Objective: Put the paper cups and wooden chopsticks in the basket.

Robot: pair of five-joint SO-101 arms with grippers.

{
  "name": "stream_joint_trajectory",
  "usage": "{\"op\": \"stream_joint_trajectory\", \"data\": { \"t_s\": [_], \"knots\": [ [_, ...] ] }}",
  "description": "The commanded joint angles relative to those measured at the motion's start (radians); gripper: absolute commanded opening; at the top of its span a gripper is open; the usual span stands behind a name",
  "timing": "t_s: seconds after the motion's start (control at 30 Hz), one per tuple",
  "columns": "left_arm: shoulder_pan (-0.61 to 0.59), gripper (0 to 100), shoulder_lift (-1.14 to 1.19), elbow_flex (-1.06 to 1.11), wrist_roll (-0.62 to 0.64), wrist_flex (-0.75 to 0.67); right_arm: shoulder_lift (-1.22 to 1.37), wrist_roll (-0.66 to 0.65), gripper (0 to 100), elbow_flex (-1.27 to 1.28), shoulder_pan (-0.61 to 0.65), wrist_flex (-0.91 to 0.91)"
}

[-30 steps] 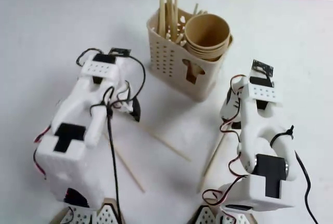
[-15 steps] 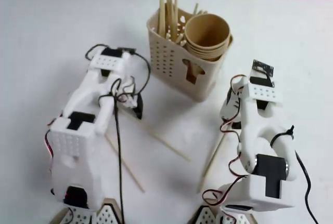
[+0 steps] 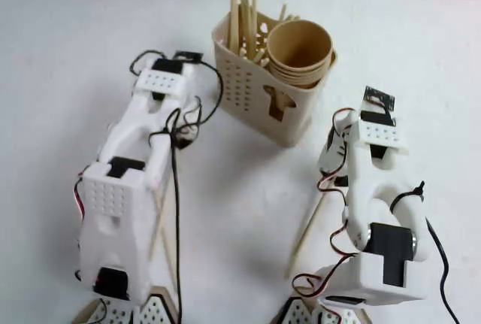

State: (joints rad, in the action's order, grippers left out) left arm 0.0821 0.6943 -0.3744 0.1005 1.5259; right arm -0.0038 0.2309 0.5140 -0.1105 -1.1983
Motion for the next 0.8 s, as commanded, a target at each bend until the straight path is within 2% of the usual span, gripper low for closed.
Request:
{"op": "stream_joint_trajectory", "data": {
  "t_s": [0.0,0.17,0.27,0.4,0.6,0.77],
  "knots": [
    [-0.005,2,-0.047,-0.127,-0.003,0.081,-0.036,-0.009,1.8,-0.005,-0.024,0.002],
    [-0.005,2,-0.113,-0.270,-0.005,0.219,-0.045,-0.009,1.8,-0.005,-0.050,0.002],
    [-0.005,2,-0.173,-0.315,-0.005,0.256,-0.053,-0.011,1.8,-0.011,-0.054,-0.001],
    [-0.028,2,-0.283,-0.315,-0.006,0.256,-0.145,-0.015,1.8,-0.011,-0.053,-0.035],
    [-0.081,2,-0.463,-0.324,-0.089,0.249,-0.380,-0.017,1.8,-0.011,-0.048,-0.077],
    [-0.076,2,-0.624,-0.324,-0.089,0.186,-0.541,-0.017,1.8,-0.003,-0.047,-0.077]
  ]
}}
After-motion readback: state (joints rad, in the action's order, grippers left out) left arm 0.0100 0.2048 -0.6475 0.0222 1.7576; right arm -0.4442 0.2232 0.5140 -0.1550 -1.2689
